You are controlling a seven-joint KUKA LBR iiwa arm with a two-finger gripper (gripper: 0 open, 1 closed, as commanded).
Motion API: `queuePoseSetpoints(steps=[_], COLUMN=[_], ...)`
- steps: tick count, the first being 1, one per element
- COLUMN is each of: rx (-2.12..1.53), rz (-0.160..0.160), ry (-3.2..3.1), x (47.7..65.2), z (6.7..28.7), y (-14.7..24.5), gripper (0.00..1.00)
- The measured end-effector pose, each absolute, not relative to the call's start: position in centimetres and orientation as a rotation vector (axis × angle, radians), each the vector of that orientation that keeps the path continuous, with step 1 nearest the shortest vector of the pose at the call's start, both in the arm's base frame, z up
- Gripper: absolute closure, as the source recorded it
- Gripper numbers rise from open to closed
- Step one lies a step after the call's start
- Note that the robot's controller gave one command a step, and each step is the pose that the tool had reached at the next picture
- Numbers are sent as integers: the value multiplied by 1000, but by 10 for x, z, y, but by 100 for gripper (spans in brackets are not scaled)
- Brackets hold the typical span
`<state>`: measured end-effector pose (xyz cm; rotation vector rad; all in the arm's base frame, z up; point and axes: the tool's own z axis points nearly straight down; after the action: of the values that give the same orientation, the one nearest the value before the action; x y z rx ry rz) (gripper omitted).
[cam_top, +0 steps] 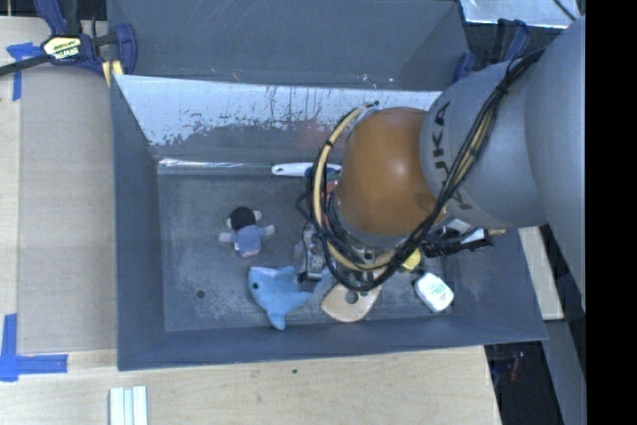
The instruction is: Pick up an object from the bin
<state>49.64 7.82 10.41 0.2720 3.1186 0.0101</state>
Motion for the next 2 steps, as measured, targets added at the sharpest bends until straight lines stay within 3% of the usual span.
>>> queuePoseSetpoints(steps=[1, 2], rx=[330, 280], rz=[12, 14], ry=[3108, 3108], x=[487, 508], z=[71, 71], y=[86, 114], gripper=[100, 100])
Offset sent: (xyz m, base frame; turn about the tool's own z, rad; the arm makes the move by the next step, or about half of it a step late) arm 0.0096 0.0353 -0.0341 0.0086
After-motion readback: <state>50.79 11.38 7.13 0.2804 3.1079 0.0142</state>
